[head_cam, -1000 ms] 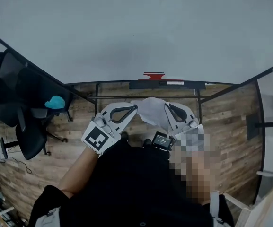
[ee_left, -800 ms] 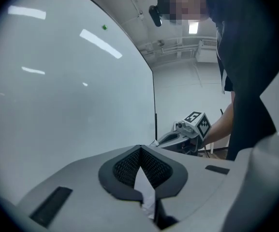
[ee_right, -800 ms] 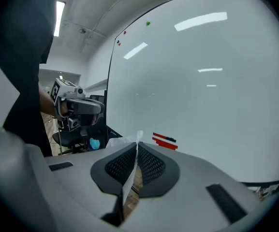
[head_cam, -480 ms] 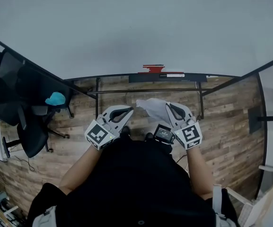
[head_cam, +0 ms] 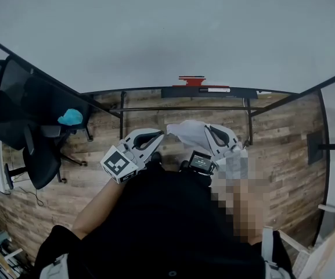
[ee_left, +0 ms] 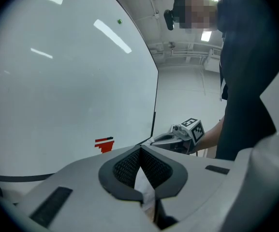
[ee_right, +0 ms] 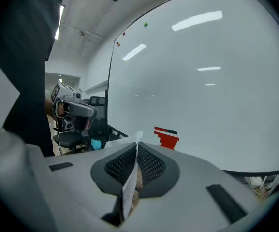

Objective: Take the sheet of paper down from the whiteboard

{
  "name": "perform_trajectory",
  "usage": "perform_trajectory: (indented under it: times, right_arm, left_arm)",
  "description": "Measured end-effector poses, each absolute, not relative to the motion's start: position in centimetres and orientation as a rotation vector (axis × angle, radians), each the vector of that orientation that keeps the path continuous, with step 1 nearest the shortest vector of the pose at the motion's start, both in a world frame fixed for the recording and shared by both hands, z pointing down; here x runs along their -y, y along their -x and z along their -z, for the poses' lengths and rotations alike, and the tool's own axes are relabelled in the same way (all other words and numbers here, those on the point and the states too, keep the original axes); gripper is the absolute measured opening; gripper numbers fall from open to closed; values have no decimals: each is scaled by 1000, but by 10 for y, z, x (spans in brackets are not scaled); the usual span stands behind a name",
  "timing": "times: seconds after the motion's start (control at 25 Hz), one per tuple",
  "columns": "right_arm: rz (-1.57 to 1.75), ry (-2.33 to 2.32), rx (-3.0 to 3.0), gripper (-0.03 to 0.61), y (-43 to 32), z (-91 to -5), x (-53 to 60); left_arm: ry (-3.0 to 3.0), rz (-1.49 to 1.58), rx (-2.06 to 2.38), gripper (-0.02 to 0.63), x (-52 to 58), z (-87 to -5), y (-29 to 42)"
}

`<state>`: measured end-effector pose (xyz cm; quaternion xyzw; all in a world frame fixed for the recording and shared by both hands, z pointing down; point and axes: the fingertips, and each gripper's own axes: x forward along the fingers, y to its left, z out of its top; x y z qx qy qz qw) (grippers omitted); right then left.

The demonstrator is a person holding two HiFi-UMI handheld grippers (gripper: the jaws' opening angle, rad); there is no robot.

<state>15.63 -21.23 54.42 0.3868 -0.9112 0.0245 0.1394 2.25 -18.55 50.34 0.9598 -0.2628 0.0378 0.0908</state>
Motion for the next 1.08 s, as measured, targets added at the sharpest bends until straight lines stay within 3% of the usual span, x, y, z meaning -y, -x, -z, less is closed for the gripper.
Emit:
perform_trajectory:
  times: [1.08]
  right_arm:
    - [-124, -1183, 2616, 20, -188, -560, 202]
  left_arm:
    - [-2793, -339, 789, 12, 152, -563, -41]
